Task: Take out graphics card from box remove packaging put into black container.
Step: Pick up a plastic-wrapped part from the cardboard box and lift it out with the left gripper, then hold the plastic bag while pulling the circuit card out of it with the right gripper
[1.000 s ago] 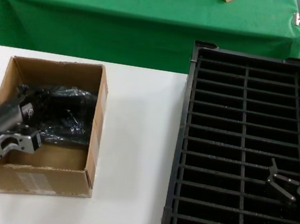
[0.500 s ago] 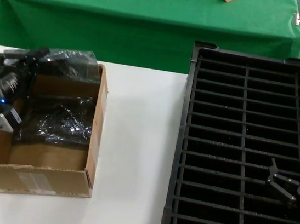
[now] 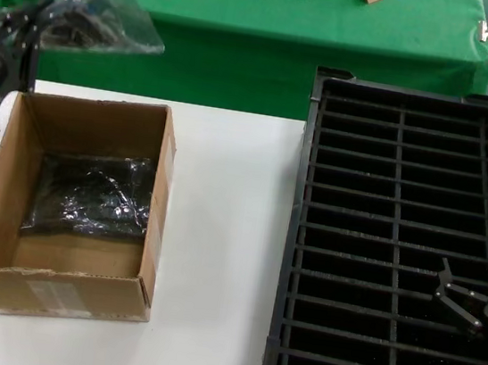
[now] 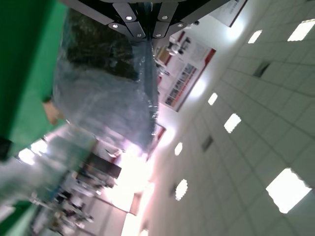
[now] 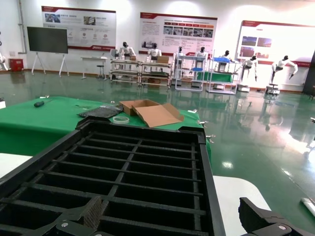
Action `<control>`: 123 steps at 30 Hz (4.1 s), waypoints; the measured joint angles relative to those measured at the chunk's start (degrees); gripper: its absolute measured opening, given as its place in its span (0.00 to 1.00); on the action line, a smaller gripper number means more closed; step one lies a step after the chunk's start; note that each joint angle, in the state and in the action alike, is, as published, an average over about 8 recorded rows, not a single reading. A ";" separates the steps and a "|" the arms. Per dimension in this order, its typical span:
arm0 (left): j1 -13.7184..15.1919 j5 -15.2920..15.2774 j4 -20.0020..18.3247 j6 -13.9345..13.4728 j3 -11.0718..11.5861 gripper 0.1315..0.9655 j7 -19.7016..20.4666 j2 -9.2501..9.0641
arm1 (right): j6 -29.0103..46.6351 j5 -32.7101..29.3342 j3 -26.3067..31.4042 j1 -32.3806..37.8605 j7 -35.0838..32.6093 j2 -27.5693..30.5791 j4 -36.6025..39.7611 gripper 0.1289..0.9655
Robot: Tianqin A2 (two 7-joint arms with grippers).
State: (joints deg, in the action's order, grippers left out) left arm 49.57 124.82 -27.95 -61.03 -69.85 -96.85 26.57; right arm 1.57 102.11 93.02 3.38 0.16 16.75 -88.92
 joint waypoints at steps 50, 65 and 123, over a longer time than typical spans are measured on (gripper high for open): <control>14.43 -4.12 27.29 -24.25 -11.01 0.01 -29.61 -4.21 | 25.59 -19.78 19.22 36.71 21.53 -4.78 24.05 0.83; 15.09 -5.96 27.39 -15.81 -10.82 0.01 -37.08 -7.28 | 36.50 -36.88 16.58 30.62 44.78 0.74 6.63 0.42; 10.70 -8.82 27.18 -25.47 -10.57 0.01 -30.83 -4.12 | 33.91 -10.94 19.53 35.87 18.38 -0.13 15.38 0.00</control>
State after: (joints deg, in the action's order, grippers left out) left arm 60.27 116.00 -0.78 -86.50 -80.42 -127.67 22.45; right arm 35.47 91.16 112.55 39.26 18.53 16.62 -73.54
